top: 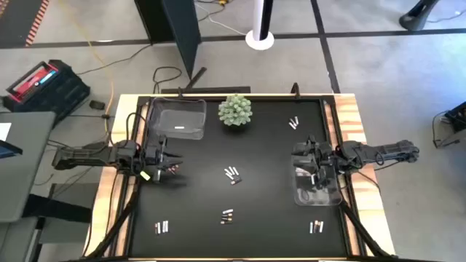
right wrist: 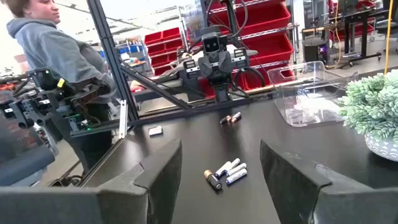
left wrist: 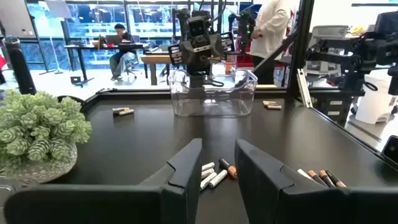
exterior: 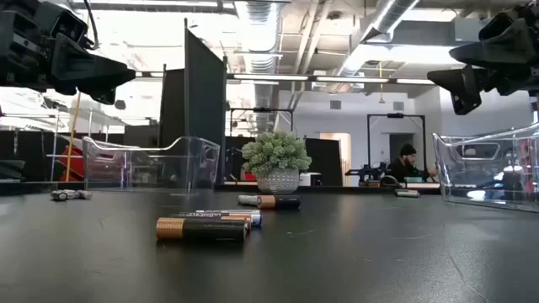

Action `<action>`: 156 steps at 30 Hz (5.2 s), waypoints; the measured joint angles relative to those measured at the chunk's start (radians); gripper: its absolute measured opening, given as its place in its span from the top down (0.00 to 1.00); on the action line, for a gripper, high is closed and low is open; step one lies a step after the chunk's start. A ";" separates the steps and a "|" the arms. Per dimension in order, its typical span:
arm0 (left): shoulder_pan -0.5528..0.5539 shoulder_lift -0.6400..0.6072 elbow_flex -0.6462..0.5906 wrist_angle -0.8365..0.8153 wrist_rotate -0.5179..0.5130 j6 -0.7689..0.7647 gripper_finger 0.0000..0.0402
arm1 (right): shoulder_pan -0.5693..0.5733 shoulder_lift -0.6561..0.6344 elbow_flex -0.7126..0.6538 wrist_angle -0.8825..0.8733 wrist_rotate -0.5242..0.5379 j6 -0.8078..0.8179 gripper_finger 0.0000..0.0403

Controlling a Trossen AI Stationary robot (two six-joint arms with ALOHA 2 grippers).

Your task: Sort batteries

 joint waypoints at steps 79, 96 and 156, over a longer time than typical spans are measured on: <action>0.000 0.000 0.000 0.000 0.000 0.000 0.77 | 0.000 0.000 0.000 0.000 0.000 0.000 0.42; 0.000 0.000 0.000 0.002 -0.003 0.003 0.77 | 0.000 0.000 0.000 0.000 0.000 0.000 0.42; 0.446 1.057 0.913 -0.457 -0.222 -0.398 0.81 | 0.000 0.000 0.000 0.000 0.000 0.000 0.42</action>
